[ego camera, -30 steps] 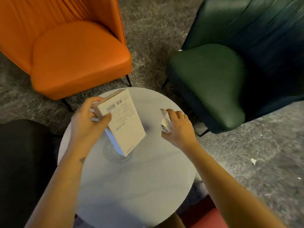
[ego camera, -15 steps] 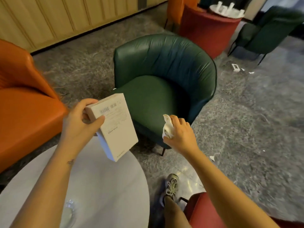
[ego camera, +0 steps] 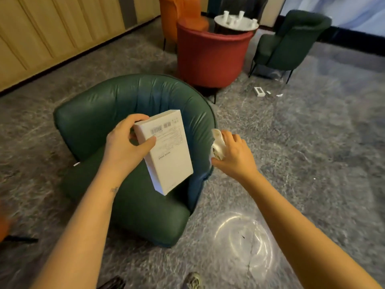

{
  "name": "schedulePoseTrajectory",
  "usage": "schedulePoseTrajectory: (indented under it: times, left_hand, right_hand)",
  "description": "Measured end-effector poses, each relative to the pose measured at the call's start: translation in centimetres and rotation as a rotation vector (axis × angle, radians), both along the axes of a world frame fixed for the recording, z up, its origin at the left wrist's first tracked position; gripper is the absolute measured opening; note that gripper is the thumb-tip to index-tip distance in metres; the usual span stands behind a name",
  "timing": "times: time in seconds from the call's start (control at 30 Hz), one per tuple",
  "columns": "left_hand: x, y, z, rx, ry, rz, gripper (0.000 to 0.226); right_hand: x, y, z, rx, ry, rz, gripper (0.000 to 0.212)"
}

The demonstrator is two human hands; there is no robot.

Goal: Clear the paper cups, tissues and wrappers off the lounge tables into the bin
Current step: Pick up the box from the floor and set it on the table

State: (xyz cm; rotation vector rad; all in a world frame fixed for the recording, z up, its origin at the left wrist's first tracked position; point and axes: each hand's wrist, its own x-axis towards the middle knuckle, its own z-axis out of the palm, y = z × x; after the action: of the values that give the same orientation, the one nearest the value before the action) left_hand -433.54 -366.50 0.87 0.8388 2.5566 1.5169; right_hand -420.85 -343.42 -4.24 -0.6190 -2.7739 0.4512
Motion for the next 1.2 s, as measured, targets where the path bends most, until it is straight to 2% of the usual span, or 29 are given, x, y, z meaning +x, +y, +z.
schedulePoseTrajectory:
  times: [0.3, 0.5, 0.7, 0.93, 1.2]
  left_hand:
    - [0.7, 21.3, 2.3, 0.005, 0.055, -0.366, 0.038]
    - [3.2, 35.0, 1.4, 0.015, 0.079, -0.610, 0.037]
    - [3.2, 47.6, 1.0, 0.050, 0.069, -0.748, 0.035]
    - [0.8, 58.1, 1.2, 0.021, 0.079, -0.747, 0.035]
    - [-3.1, 62.0, 2.2, 0.028, 0.139, -0.472, 0.036]
  right_hand:
    - [8.3, 15.5, 2.0, -0.055, 0.074, -0.387, 0.070]
    - [15.0, 22.9, 0.9, -0.083, 0.036, -0.639, 0.071]
    - [16.7, 31.1, 0.8, -0.090, -0.006, -0.781, 0.073]
    - [14.0, 40.7, 1.2, -0.081, -0.026, -0.771, 0.074]
    - [7.4, 51.9, 2.2, -0.016, -0.051, -0.470, 0.070]
